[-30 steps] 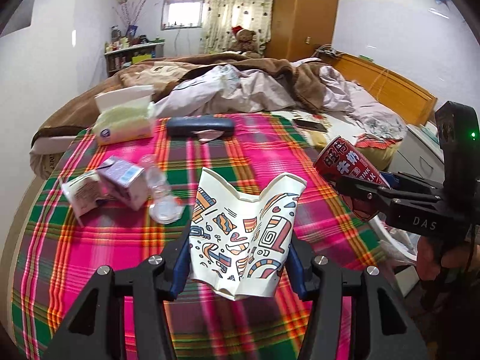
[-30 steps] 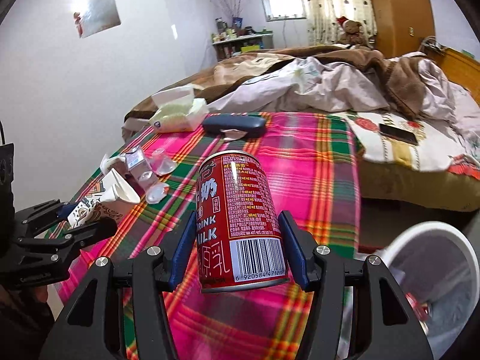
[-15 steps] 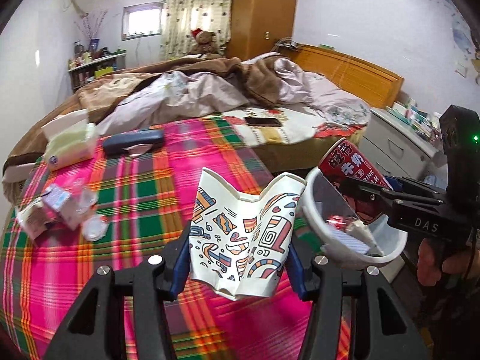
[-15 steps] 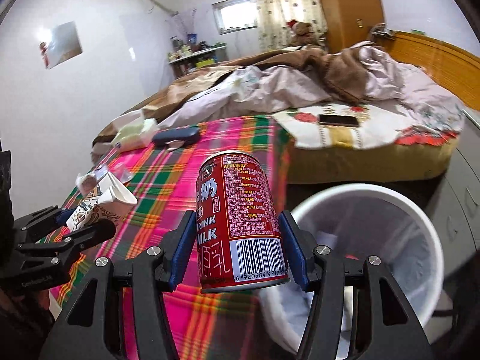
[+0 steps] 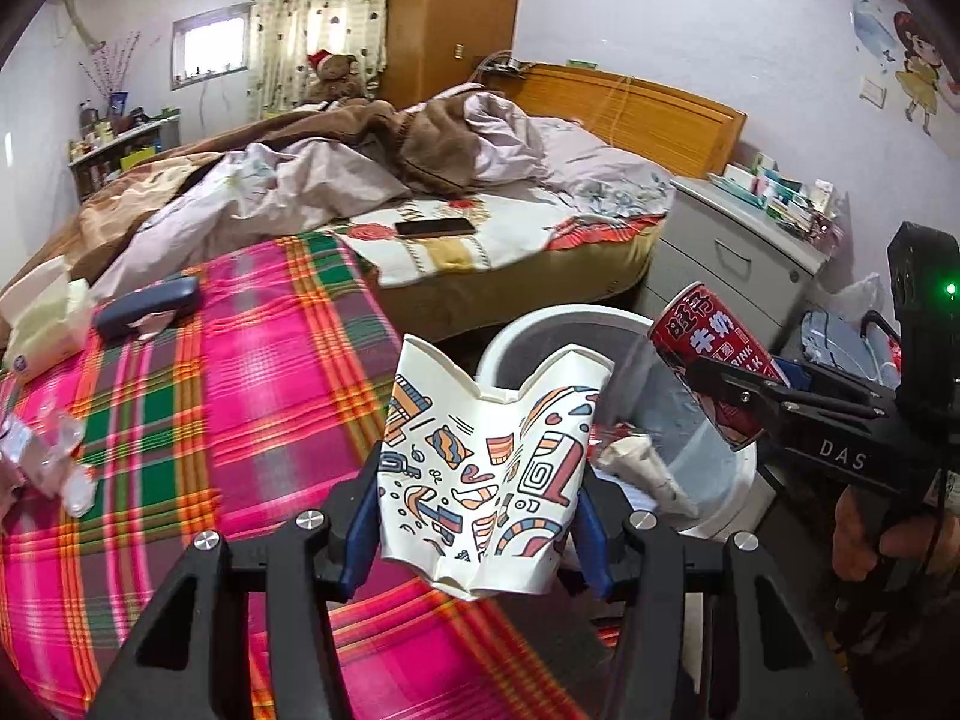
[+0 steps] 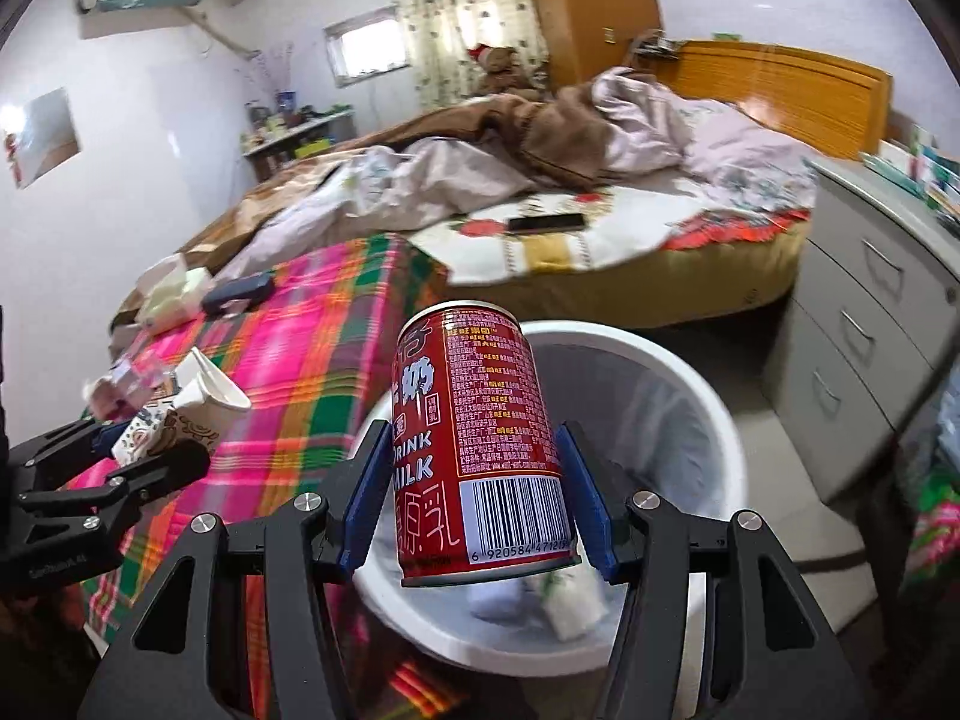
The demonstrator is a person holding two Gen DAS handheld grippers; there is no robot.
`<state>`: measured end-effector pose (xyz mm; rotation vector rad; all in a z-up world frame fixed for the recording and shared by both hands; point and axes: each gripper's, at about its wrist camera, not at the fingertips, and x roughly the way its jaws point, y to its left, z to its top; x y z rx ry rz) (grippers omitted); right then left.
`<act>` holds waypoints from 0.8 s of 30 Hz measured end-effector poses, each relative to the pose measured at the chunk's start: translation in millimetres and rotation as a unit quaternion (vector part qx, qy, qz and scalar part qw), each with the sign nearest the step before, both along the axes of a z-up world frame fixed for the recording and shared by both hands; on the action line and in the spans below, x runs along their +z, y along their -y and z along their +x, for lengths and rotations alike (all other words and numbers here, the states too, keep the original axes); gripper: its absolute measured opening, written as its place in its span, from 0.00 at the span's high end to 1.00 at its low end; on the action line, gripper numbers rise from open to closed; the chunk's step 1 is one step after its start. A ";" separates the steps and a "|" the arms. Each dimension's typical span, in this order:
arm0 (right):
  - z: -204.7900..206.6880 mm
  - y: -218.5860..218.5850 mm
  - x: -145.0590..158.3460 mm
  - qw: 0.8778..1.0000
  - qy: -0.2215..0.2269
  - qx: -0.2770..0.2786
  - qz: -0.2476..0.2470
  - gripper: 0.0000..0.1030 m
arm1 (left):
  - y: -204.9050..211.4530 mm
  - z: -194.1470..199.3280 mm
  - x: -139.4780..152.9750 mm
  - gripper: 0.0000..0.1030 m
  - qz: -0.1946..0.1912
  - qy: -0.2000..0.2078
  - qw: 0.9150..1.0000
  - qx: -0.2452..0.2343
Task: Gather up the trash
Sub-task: 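Carry the can in right tool and paper cup in left tool over the bin, then open right tool dropping the can while left tool drops the paper cup into the bin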
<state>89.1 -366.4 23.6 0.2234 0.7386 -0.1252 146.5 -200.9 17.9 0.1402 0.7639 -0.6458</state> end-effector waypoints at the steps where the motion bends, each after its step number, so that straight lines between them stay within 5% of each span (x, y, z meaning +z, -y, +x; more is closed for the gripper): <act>1: -0.9 4.5 -2.6 1.000 -0.004 -0.008 0.002 0.45 | 5.7 -0.2 -1.0 0.45 0.001 -0.001 1.000 -0.006; 20: 3.4 47.3 -39.6 0.995 -0.073 -0.067 -0.003 0.44 | 73.3 9.1 -24.9 0.43 0.017 -0.034 0.998 -0.046; 24: 3.8 50.4 -43.1 0.995 -0.077 -0.065 0.005 0.44 | 75.1 11.5 -27.2 0.35 0.017 -0.042 0.998 -0.044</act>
